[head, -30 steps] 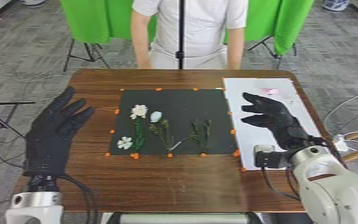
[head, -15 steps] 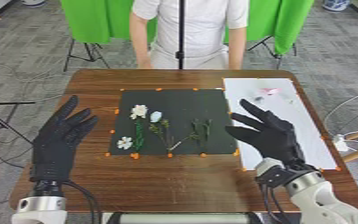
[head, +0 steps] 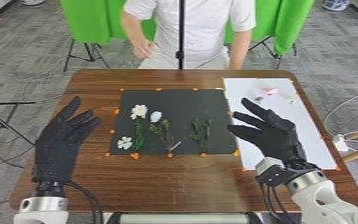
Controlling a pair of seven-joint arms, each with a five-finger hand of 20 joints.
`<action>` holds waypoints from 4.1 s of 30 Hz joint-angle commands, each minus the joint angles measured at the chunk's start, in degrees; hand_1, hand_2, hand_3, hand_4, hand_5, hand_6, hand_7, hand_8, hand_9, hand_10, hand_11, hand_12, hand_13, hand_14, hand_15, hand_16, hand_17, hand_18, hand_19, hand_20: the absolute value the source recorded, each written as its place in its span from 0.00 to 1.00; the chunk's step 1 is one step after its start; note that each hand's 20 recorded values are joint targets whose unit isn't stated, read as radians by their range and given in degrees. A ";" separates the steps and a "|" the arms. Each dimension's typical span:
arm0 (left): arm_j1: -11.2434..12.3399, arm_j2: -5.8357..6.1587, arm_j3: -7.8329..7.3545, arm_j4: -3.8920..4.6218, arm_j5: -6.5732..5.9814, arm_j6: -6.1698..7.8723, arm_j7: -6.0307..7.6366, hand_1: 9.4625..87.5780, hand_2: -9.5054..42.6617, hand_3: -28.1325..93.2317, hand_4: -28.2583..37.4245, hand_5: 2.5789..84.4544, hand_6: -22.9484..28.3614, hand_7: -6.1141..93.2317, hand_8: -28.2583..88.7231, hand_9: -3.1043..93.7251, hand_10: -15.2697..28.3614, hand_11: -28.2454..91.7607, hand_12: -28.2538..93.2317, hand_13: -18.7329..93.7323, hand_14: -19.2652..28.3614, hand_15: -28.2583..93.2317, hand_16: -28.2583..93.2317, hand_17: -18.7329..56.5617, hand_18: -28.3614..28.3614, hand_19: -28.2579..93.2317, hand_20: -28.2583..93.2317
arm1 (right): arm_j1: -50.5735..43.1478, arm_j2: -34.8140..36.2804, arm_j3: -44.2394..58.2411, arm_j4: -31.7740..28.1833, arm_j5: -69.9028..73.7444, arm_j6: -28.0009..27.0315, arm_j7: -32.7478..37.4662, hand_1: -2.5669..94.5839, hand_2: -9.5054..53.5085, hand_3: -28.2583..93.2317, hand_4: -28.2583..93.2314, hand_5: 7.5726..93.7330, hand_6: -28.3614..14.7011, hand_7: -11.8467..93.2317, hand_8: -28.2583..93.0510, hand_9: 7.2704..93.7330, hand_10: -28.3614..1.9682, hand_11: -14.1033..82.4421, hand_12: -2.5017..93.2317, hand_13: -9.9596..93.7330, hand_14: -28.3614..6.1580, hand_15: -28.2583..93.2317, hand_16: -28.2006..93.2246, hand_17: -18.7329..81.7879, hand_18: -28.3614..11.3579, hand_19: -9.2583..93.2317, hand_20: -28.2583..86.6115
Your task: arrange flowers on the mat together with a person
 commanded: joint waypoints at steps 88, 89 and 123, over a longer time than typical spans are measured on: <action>-1.59 0.12 2.23 -0.07 -1.91 -0.08 -1.02 0.15 0.35 0.87 0.00 0.40 0.61 0.17 0.16 0.40 0.83 0.42 0.31 0.41 0.99 0.63 0.14 0.17 0.94 0.74 0.23 | 41.32 37.99 -27.62 28.93 -66.18 30.20 32.47 0.34 0.08 0.91 0.00 0.47 0.70 0.25 0.11 0.64 0.39 0.33 0.15 0.68 0.36 0.60 0.30 0.32 0.15 0.72 0.36; -1.77 0.10 2.23 -0.02 -1.92 -0.22 -1.19 0.15 0.35 0.87 0.00 0.40 0.61 0.17 0.16 0.40 0.83 0.42 0.31 0.41 0.99 0.63 0.14 0.17 0.94 0.74 0.23 | 42.98 38.34 -29.28 30.42 -67.51 28.48 33.02 0.34 0.08 0.91 0.00 0.46 0.70 0.25 0.11 0.65 0.40 0.33 0.15 0.68 0.36 0.60 0.31 0.32 0.15 0.72 0.36; -5.47 0.15 2.73 1.13 -4.57 -3.98 -0.68 0.16 0.35 0.87 0.00 0.40 0.61 0.17 0.16 0.41 0.83 0.43 0.31 0.41 0.99 0.63 0.14 0.17 0.94 0.74 0.22 | 60.10 36.09 -46.47 49.07 -71.87 0.83 29.94 0.38 0.00 0.91 0.00 0.47 0.78 0.25 0.11 0.63 0.47 0.31 0.15 0.68 0.43 0.56 0.32 0.31 0.17 0.70 0.33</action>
